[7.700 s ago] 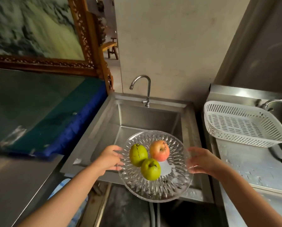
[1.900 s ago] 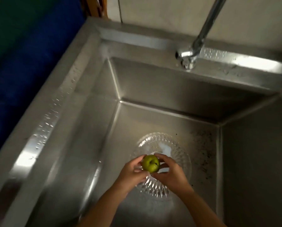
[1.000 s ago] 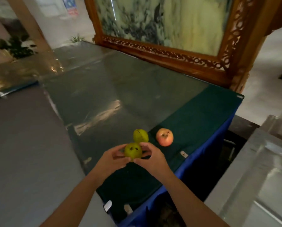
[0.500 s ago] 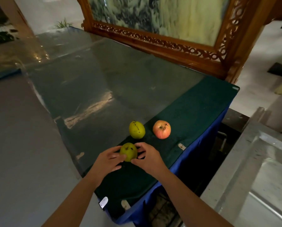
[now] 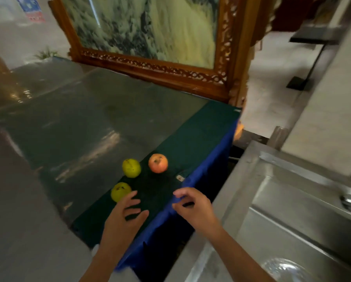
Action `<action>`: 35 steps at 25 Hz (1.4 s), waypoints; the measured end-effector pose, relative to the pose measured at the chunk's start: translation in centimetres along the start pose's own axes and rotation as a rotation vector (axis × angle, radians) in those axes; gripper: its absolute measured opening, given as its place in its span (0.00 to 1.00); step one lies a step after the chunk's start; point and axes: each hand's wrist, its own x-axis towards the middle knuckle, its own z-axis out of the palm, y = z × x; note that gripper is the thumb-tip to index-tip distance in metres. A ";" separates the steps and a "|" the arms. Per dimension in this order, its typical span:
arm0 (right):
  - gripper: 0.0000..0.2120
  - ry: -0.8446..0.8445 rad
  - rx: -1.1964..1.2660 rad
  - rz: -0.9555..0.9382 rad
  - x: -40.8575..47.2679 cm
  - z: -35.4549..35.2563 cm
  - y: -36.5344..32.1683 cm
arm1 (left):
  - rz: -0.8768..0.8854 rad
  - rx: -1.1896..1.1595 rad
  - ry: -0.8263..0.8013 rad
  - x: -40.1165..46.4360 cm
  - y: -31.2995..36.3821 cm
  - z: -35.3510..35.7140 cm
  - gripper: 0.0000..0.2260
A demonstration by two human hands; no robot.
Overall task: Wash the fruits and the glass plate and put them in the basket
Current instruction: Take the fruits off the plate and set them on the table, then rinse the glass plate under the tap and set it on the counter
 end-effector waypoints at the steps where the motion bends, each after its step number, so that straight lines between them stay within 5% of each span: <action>1: 0.12 0.073 0.011 0.016 -1.7 -2.7 0.8 | 0.041 -0.005 -0.092 -1.0 1.3 2.7 0.23; 9: 0.15 0.389 0.002 0.333 -14.8 -19.0 13.9 | -0.012 0.104 -0.659 -7.2 0.1 26.3 0.19; 16: 0.21 0.547 -0.254 0.700 -23.0 -23.7 31.4 | -0.208 0.359 -0.682 -8.7 -13.1 37.9 0.19; 22: 0.19 0.442 -0.343 0.970 -25.1 -22.3 41.2 | -0.496 0.419 -0.725 -9.2 -22.6 41.0 0.14; 25: 0.19 0.497 -0.384 1.091 -24.6 -22.1 42.5 | -0.616 0.267 -0.775 -10.5 -24.0 41.7 0.08; 28: 0.16 0.589 0.022 1.173 -23.9 -22.9 42.3 | -0.562 0.125 -0.687 -10.2 -23.1 41.6 0.09; 35: 0.10 0.669 0.128 0.876 -18.1 -27.7 30.9 | -0.501 -0.255 -0.717 -5.8 -13.8 36.1 0.15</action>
